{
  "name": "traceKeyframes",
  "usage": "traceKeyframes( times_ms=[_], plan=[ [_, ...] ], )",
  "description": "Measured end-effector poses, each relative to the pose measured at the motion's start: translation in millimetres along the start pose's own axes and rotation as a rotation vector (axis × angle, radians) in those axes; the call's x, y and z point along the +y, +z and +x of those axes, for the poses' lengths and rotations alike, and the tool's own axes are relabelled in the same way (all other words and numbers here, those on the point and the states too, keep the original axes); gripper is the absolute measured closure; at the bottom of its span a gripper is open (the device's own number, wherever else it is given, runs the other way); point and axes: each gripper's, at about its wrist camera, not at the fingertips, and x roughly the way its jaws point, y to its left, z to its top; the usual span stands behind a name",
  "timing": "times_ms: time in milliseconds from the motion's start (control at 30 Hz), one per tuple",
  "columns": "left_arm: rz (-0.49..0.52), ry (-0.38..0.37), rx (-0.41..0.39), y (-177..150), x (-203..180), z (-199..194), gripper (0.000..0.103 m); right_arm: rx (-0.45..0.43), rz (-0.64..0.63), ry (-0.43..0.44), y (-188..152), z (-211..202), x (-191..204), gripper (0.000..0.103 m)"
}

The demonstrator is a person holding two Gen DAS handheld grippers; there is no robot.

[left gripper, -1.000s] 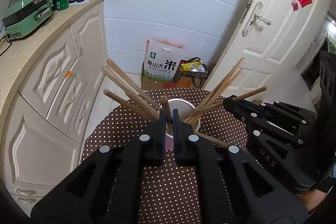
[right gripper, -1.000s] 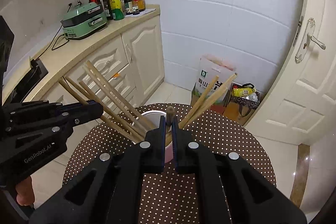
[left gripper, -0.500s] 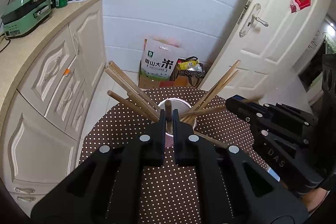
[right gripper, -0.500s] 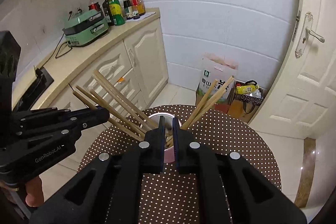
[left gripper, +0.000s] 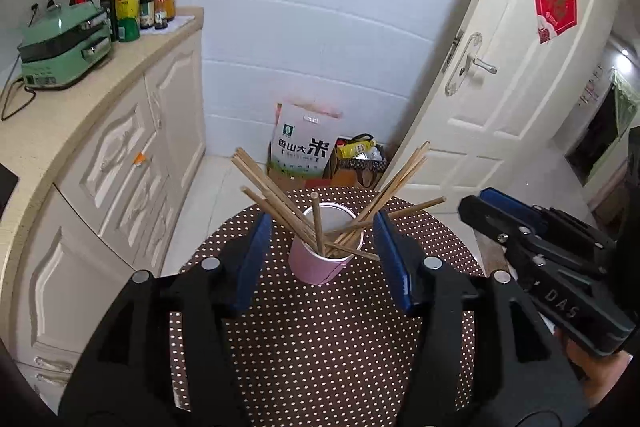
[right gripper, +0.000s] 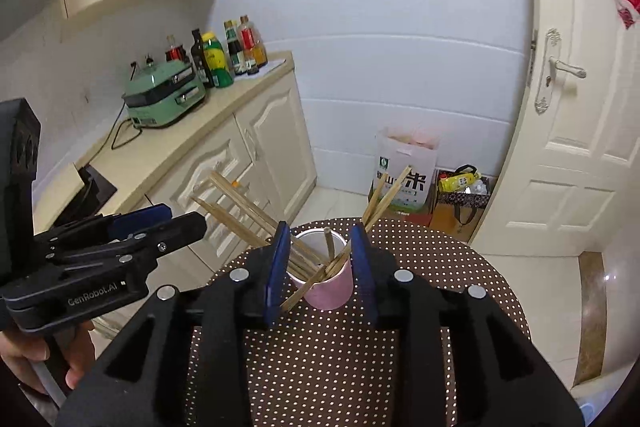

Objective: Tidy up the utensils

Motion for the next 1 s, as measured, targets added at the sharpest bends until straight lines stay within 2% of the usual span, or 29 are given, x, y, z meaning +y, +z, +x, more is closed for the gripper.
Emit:
traceKeyframes(
  times_ms=[100,167,400,567,700,1000],
  plan=[
    [0.019,0.017,-0.021,-4.6,-0.7,-17.7,0.049,-0.032,0.016,-0.003,-2.6,-20.3,6.2,0.068],
    [0.032,0.037,-0.039,-8.5,-1.9,-31.6,0.043,-0.043,0.02,-0.003,-4.4,-30.5,9.8,0.066],
    [0.061,0.104,-0.119,-18.4,-7.2,-82.1,0.031,-0.097,0.016,0.0,-12.6,-76.2,30.1,0.054],
    [0.078,0.148,-0.181,-21.9,-13.3,-117.6,0.02,-0.146,-0.047,-0.015,-16.5,-109.3,48.2,0.043],
    [0.097,0.168,-0.236,-26.4,-24.4,-144.9,0.016,-0.191,-0.084,0.002,-20.5,-135.8,56.2,0.032],
    [0.08,0.198,-0.325,-47.3,-60.1,-200.2,0.01,-0.282,-0.149,0.01,-36.7,-195.2,55.4,0.02]
  ],
)
